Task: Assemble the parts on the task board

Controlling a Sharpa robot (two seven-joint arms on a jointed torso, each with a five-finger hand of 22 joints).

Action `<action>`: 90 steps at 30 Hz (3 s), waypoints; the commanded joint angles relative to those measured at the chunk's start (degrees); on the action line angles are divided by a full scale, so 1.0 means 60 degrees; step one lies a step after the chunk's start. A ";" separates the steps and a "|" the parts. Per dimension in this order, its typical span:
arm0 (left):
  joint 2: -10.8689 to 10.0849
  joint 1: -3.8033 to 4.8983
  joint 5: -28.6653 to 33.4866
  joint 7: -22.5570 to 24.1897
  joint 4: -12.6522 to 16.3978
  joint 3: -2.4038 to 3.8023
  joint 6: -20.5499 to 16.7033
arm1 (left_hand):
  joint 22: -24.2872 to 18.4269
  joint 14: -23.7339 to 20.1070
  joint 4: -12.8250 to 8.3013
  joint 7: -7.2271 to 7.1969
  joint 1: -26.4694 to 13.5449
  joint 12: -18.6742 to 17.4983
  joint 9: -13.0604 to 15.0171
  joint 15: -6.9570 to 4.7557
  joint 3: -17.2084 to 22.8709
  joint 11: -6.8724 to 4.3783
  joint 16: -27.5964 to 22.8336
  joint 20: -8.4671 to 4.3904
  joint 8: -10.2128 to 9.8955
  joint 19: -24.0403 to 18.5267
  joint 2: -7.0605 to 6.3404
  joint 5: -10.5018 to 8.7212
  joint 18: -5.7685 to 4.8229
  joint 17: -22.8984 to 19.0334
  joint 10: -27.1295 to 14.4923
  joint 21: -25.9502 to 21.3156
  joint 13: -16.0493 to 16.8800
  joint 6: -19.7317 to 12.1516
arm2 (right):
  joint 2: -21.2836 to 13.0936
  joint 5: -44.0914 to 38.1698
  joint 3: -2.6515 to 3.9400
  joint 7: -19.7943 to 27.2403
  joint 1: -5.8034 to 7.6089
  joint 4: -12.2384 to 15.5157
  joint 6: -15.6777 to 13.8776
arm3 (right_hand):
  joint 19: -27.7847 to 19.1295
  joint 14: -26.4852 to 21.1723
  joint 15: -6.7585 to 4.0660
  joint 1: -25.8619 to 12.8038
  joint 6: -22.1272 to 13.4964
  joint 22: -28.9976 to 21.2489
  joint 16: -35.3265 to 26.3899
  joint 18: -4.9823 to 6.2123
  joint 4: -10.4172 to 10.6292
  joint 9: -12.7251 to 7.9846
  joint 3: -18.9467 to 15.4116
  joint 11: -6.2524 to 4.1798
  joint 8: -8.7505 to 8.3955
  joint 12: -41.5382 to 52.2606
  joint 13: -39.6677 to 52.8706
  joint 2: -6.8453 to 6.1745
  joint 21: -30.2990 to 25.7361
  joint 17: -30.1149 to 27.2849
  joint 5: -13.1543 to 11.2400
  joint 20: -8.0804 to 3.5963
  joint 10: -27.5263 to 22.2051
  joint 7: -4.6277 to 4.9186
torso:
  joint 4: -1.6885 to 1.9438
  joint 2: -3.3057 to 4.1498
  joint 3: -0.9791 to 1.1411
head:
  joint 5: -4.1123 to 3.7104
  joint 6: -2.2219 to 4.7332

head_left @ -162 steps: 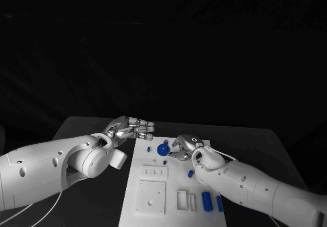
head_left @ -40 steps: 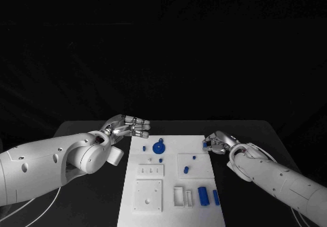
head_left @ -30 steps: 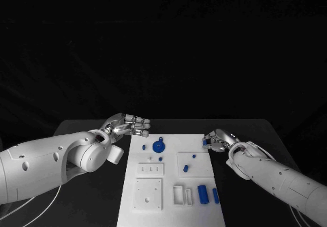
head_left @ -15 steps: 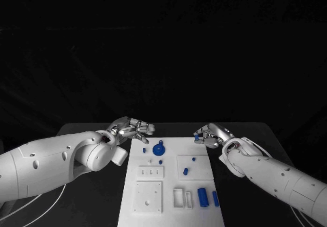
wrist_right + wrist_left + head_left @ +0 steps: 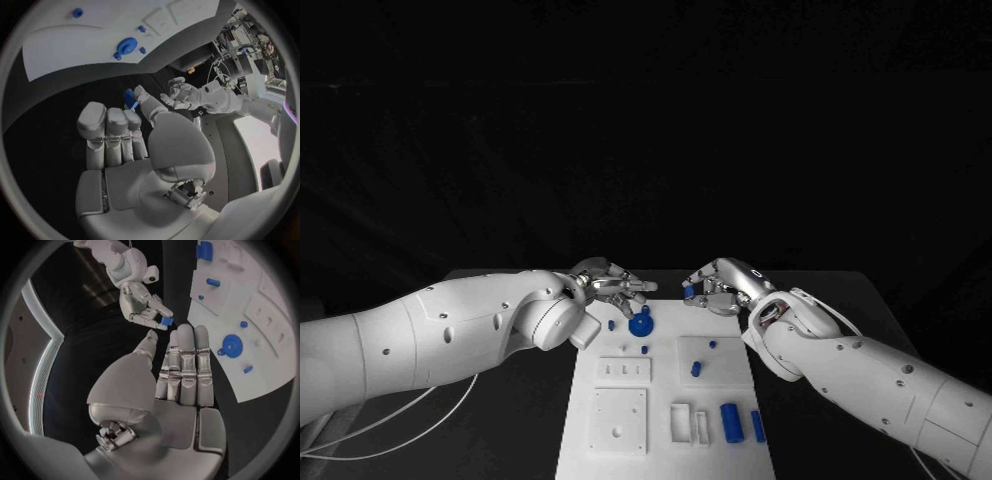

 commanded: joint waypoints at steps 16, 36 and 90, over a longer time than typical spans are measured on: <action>0.0667 -0.0044 -0.1191 -0.1302 -0.0536 -0.0086 0.0036 | -0.0087 -0.0045 0.1282 -0.0311 -0.1153 0.0147 0.1725 -0.0009 0.0320 -0.0020 -0.0181 -0.0015 0.0072 0.0040 -0.0745 0.1861 -0.0199 -0.0411 0.0059 -0.0442 0.0061 0.0883 | 0.0307 -0.0608 -0.0362 -0.1063 0.0068 0.0769 -0.0039 | 0.0089 0.0068 -0.0004 -0.0028 -0.0006 0.1078 0.0023 -0.0016 0.0130 0.0014 -0.0091 -0.0046 0.0033 0.0042 0.0003 -0.0169 0.0024 0.0044 0.0098 -0.0023 0.0013 0.0005 | -0.0020 -0.0104 0.0005 | 0.0058 -0.0202; 0.0843 -0.0095 -0.1552 -0.1543 -0.0547 -0.0085 0.0246 | 0.0212 -0.0136 0.1720 -0.0342 -0.1148 0.0264 0.3331 -0.0005 0.0360 -0.0021 0.0028 -0.0011 0.0050 -0.0035 -0.1124 0.0272 -0.0211 -0.0450 0.0051 -0.0493 0.0083 0.0793 | 0.0460 -0.0675 -0.0389 -0.1244 0.0087 0.0761 -0.0010 | 0.0109 0.0073 -0.0007 0.0001 0.0022 0.1096 0.0029 -0.0022 0.0145 0.0015 -0.0039 -0.0051 0.0033 0.0052 0.0013 -0.0168 0.0087 0.0061 0.0112 -0.0025 0.0024 0.0000 | -0.0020 -0.0101 0.0003 | -0.0010 -0.0244; 0.0956 -0.0135 -0.1112 -0.1247 -0.0553 -0.0079 0.0115 | 0.0759 -0.0185 -0.0433 -0.0543 -0.0132 0.0199 0.4404 -0.0126 0.0881 -0.0166 0.0274 -0.0136 0.0153 -0.0162 0.0658 0.3352 -0.0257 -0.0332 0.0400 -0.0419 0.0051 0.0685 | 0.0578 -0.0714 -0.0492 -0.1388 0.0118 0.0728 0.0330 | 0.0143 0.0077 -0.0012 0.0023 0.0034 0.1129 -0.0026 -0.0037 0.0155 0.0015 0.0058 -0.0053 0.0031 0.0025 0.0004 -0.0177 0.0207 0.0065 0.0136 -0.0030 0.0013 0.0002 | -0.0008 -0.0077 0.0013 | -0.0081 -0.0242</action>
